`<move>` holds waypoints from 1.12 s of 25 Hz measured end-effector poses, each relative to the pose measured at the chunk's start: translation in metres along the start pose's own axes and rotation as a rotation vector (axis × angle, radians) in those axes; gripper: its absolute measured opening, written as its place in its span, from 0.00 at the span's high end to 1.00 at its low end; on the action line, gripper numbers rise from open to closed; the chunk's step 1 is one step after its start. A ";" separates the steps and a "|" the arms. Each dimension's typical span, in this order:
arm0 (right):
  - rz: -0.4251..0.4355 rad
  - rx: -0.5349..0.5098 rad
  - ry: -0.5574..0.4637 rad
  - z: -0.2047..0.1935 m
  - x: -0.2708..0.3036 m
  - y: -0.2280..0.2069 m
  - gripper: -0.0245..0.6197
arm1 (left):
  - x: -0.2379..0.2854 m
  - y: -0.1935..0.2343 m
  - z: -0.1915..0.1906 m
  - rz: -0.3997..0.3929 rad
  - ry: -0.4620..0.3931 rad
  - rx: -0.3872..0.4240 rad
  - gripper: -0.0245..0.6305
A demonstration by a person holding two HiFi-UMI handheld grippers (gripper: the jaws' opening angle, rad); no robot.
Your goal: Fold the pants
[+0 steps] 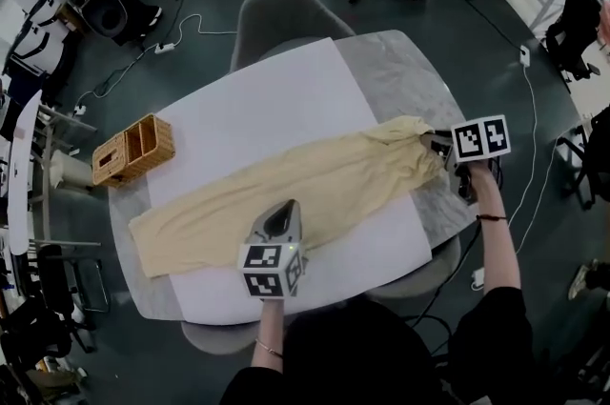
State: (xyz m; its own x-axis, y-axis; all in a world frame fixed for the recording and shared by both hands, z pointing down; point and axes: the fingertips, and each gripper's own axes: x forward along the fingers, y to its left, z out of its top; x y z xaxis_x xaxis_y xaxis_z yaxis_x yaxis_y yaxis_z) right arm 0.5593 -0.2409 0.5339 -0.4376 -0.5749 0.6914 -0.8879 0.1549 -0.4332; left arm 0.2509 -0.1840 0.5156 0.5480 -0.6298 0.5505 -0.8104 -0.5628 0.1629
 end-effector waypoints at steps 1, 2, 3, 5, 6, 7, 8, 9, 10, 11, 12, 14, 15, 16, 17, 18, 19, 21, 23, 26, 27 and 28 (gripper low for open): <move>0.007 0.004 -0.003 0.001 -0.001 0.005 0.87 | -0.004 0.002 0.000 0.008 -0.004 -0.002 0.95; 0.017 0.011 -0.007 0.002 -0.002 0.009 0.87 | -0.009 0.004 0.000 0.016 -0.008 -0.004 0.95; 0.028 0.019 -0.014 0.004 -0.004 0.014 0.87 | -0.013 0.006 0.000 0.025 -0.011 -0.006 0.95; 0.054 0.029 -0.028 0.006 -0.008 0.026 0.87 | -0.023 0.011 0.001 0.041 -0.017 -0.010 0.95; 0.068 0.034 -0.035 0.008 -0.010 0.032 0.87 | -0.028 0.013 0.001 0.049 -0.021 -0.012 0.95; 0.080 0.039 -0.041 0.009 -0.011 0.038 0.87 | -0.032 0.016 0.002 0.057 -0.026 -0.015 0.95; 0.091 0.047 -0.047 0.011 -0.013 0.043 0.87 | -0.036 0.018 0.003 0.064 -0.032 -0.018 0.95; 0.102 0.057 -0.052 0.012 -0.015 0.048 0.87 | -0.039 0.019 0.005 0.070 -0.038 -0.020 0.95; 0.112 0.071 -0.056 0.013 -0.017 0.052 0.87 | -0.043 0.020 0.006 0.076 -0.043 -0.021 0.95; 0.122 0.087 -0.059 0.014 -0.019 0.057 0.87 | -0.047 0.021 0.006 0.081 -0.047 -0.023 0.95; 0.132 0.104 -0.064 0.014 -0.021 0.063 0.87 | -0.051 0.023 0.006 0.087 -0.052 -0.024 0.95; 0.148 0.118 -0.076 0.016 -0.023 0.076 0.87 | -0.060 0.028 0.005 0.098 -0.062 -0.027 0.95; 0.150 0.114 -0.083 0.018 -0.024 0.081 0.87 | -0.064 0.031 0.005 0.103 -0.068 -0.029 0.95; 0.141 0.105 -0.088 0.019 -0.025 0.085 0.87 | -0.068 0.033 0.004 0.107 -0.073 -0.031 0.95; 0.119 0.095 -0.093 0.021 -0.028 0.089 0.87 | -0.072 0.036 0.004 0.111 -0.077 -0.035 0.95; 0.095 0.087 -0.098 0.022 -0.030 0.092 0.87 | -0.077 0.040 0.002 0.114 -0.080 -0.039 0.95; 0.085 0.085 -0.103 0.022 -0.031 0.098 0.87 | -0.082 0.044 0.000 0.118 -0.083 -0.044 0.95; 0.114 0.085 -0.119 0.024 -0.028 0.112 0.87 | -0.092 0.052 -0.004 0.127 -0.089 -0.052 0.95; 0.119 0.075 -0.127 0.027 -0.029 0.123 0.87 | -0.101 0.058 -0.005 0.139 -0.095 -0.058 0.95; 0.123 0.062 -0.132 0.031 -0.030 0.140 0.87 | -0.113 0.067 -0.005 0.161 -0.107 -0.067 0.95; 0.154 0.058 -0.139 0.031 -0.024 0.153 0.87 | -0.119 0.075 -0.008 0.168 -0.111 -0.069 0.95; 0.179 0.052 -0.146 0.031 -0.017 0.168 0.87 | -0.126 0.084 -0.011 0.172 -0.116 -0.070 0.95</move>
State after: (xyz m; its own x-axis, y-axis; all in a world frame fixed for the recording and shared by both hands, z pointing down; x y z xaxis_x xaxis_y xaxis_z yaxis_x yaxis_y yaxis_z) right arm 0.4224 -0.2295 0.4315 -0.5592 -0.6527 0.5112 -0.7875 0.2257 -0.5734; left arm 0.1112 -0.1462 0.4685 0.4170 -0.7732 0.4778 -0.9044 -0.4053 0.1336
